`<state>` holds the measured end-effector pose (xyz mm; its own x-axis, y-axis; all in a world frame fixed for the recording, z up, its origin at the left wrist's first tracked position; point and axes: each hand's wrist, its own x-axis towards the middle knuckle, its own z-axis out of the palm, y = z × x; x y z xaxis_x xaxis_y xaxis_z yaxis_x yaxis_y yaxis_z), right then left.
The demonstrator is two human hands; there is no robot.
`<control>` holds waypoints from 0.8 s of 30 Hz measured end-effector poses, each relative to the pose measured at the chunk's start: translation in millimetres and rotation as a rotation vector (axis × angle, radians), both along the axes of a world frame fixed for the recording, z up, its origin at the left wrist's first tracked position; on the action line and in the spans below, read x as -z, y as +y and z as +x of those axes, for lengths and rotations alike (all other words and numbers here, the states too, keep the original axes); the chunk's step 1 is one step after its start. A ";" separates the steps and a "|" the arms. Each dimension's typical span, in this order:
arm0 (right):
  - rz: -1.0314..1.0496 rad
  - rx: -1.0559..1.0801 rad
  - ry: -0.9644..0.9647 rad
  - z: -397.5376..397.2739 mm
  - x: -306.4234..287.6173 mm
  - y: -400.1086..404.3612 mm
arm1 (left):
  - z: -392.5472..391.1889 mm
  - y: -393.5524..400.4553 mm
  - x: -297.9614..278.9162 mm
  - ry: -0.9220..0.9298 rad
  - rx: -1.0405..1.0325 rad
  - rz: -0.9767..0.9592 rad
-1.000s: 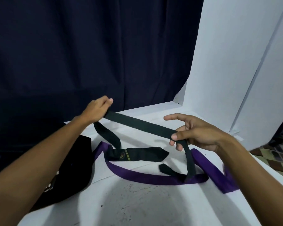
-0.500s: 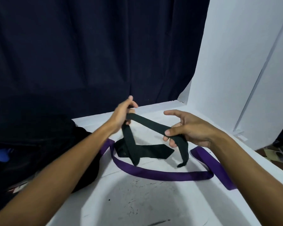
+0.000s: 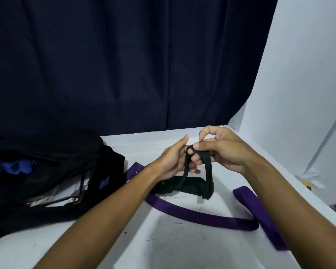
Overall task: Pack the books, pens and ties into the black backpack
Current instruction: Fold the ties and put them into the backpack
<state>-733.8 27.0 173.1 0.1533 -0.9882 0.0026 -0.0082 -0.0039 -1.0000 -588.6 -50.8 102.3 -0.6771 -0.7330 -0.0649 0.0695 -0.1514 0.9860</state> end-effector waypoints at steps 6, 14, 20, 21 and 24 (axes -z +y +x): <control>0.101 -0.097 0.095 -30.3 10.7 1.9 | 15.0 -20.2 -8.1 -0.100 -0.402 -0.149; 0.082 -0.221 -0.074 -31.1 14.8 -8.1 | 39.7 -33.2 -4.6 -0.195 -0.462 -0.089; 0.025 -0.102 -0.366 -11.6 13.9 -25.7 | 25.5 -2.5 9.4 0.066 -0.385 -0.026; 0.014 -0.081 -0.406 -6.8 14.6 -28.7 | 22.1 2.2 10.0 0.121 -0.382 -0.002; -0.067 0.008 -0.418 9.3 16.9 -36.3 | 12.9 13.0 8.2 0.189 -0.426 0.016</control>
